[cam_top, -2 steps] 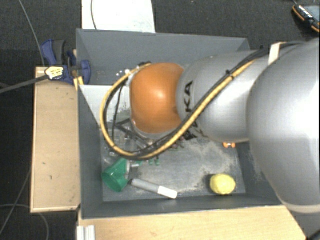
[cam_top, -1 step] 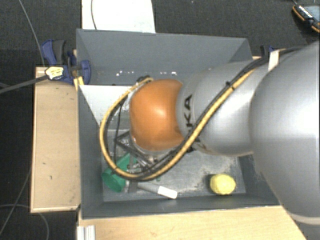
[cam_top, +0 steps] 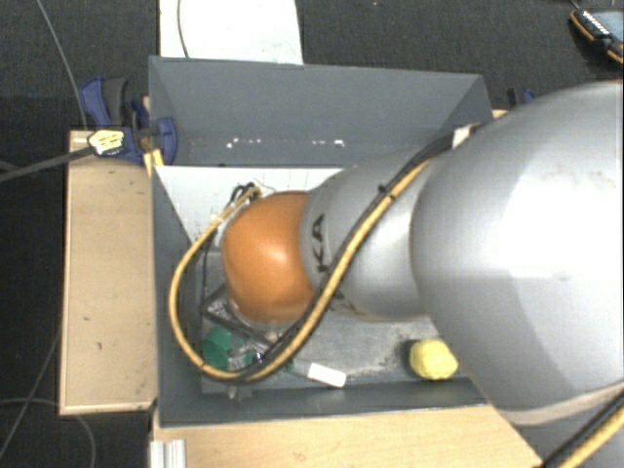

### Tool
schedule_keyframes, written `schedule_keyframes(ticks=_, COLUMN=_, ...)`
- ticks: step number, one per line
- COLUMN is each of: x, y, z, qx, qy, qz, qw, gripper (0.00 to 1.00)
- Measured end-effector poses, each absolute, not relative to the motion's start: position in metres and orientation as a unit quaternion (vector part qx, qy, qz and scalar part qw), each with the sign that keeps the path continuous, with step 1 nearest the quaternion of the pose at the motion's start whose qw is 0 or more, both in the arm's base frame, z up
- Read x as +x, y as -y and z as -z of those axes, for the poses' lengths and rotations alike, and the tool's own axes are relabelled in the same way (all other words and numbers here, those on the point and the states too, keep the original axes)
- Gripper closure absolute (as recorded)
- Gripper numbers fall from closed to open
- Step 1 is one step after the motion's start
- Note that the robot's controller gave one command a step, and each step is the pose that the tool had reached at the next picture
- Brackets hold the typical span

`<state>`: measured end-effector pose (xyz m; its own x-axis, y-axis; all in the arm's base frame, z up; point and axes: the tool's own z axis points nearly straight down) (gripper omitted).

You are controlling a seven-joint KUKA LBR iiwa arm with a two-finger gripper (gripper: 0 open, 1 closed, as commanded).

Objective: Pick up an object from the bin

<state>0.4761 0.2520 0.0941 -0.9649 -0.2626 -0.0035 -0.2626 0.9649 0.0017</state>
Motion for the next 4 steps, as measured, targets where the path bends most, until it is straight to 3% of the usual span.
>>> schedule_keyframes(ticks=1, x=0.510, y=-0.189, z=-0.115, qx=-0.043, qy=-0.999, qz=-0.003, qw=0.010, gripper=0.00)
schedule_keyframes(ticks=2, x=0.492, y=-0.217, z=-0.094, qx=-0.111, qy=-0.994, qz=-0.004, qw=0.004, gripper=0.00)
schedule_keyframes(ticks=3, x=0.493, y=-0.210, z=-0.084, qx=-0.091, qy=-0.996, qz=-0.005, qw=0.005, gripper=0.00)
schedule_keyframes(ticks=4, x=0.487, y=-0.201, z=-0.092, qx=-0.148, qy=-0.989, qz=-0.004, qw=0.004, gripper=0.00)
